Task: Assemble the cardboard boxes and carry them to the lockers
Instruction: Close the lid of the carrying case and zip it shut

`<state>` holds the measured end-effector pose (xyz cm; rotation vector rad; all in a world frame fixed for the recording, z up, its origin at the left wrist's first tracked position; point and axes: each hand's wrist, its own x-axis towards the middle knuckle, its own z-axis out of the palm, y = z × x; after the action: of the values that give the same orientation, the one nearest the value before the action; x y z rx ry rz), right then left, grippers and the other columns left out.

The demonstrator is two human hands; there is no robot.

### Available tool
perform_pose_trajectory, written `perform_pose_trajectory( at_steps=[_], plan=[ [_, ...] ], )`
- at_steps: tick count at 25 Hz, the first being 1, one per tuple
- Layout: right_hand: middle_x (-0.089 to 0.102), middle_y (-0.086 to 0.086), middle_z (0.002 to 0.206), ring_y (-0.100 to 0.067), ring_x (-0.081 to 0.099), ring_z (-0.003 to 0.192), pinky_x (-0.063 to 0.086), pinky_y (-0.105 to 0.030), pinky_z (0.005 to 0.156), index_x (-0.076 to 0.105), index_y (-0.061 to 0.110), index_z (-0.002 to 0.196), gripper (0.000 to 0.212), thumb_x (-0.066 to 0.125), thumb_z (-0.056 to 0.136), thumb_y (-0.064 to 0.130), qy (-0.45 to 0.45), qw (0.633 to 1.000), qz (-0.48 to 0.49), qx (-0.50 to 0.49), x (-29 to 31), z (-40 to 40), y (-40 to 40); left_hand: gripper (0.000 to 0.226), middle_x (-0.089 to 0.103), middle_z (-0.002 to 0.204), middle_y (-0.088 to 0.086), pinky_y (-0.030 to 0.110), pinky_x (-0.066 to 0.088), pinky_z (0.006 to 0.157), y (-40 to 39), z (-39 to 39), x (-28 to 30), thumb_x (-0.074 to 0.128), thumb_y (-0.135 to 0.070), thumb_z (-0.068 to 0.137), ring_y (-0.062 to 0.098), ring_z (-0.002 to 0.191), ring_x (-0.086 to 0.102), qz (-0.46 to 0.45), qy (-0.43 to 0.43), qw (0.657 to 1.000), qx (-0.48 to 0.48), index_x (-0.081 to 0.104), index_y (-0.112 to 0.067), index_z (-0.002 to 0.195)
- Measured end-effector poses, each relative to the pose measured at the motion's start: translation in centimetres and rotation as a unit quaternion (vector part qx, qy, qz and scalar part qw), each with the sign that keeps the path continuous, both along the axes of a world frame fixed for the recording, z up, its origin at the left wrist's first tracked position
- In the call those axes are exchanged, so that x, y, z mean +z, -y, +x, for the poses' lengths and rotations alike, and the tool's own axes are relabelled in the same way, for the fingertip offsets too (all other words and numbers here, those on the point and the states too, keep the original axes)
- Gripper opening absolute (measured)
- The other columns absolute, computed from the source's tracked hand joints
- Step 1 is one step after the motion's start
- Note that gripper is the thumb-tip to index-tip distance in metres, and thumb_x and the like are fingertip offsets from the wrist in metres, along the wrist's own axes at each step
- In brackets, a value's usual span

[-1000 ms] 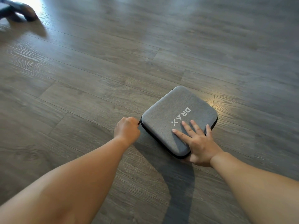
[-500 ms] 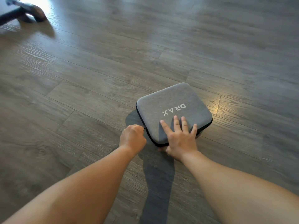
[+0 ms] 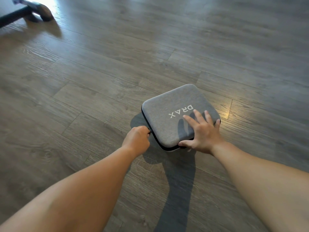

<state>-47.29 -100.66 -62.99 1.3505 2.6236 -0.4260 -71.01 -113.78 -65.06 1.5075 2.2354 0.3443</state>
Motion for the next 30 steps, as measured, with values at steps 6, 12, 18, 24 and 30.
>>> perform_pose_trajectory(
  at_steps=[6,12,18,24,30],
  plan=[
    [-0.004,-0.013,0.167,-0.041,0.000,0.153,0.016,-0.058,0.120,0.018,0.047,0.156,0.129,0.074,0.047,0.089,-0.082,0.976,-0.057,-0.192,-0.3,1.3,-1.9,0.020,0.057,0.072,0.005,0.040,0.047,0.059,-0.5,-0.1,0.4,0.051,-0.003,0.089,0.030,0.069,0.056,-0.005,0.024,1.000,0.009,0.052,-0.008,0.069],
    [0.040,-0.014,0.148,-0.038,0.037,0.137,0.038,-0.053,0.111,0.034,0.038,0.152,0.114,0.070,0.054,0.083,-0.143,0.963,-0.035,-0.225,-0.3,1.1,-3.1,0.013,0.060,0.070,0.013,0.035,0.041,0.051,-1.1,-0.3,0.7,0.049,0.000,0.083,0.033,0.065,0.056,-0.023,0.009,0.998,0.066,0.058,-0.003,0.073],
    [0.027,-0.011,0.148,-0.038,0.029,0.136,0.033,-0.057,0.114,0.035,0.047,0.149,0.113,0.073,0.049,0.083,-0.136,0.980,-0.013,-0.142,0.0,1.3,-1.1,0.019,0.055,0.065,0.010,0.031,0.034,0.048,-1.5,-2.2,1.2,0.050,0.000,0.085,0.028,0.060,0.051,-0.012,-0.018,0.992,0.124,0.055,-0.003,0.067],
    [0.029,-0.012,0.145,-0.032,0.038,0.137,0.039,-0.042,0.115,0.038,0.032,0.155,0.117,0.095,0.055,0.054,-0.152,0.974,-0.053,-0.162,-1.0,1.8,-1.4,0.019,0.056,0.063,0.011,0.040,0.044,0.052,-0.1,-2.2,0.1,0.052,-0.001,0.087,0.032,0.062,0.056,0.003,-0.005,0.994,0.112,0.057,0.000,0.069],
    [0.055,-0.013,0.129,-0.033,0.052,0.125,0.042,-0.037,0.105,0.040,0.026,0.155,0.117,0.093,0.055,0.058,-0.136,0.973,-0.044,-0.180,-1.3,1.2,-1.5,0.022,0.052,0.059,0.008,0.031,0.033,0.049,2.1,-1.4,-0.1,0.054,-0.003,0.084,0.030,0.056,0.050,0.020,-0.029,0.996,0.079,0.049,-0.006,0.062]
  ],
)
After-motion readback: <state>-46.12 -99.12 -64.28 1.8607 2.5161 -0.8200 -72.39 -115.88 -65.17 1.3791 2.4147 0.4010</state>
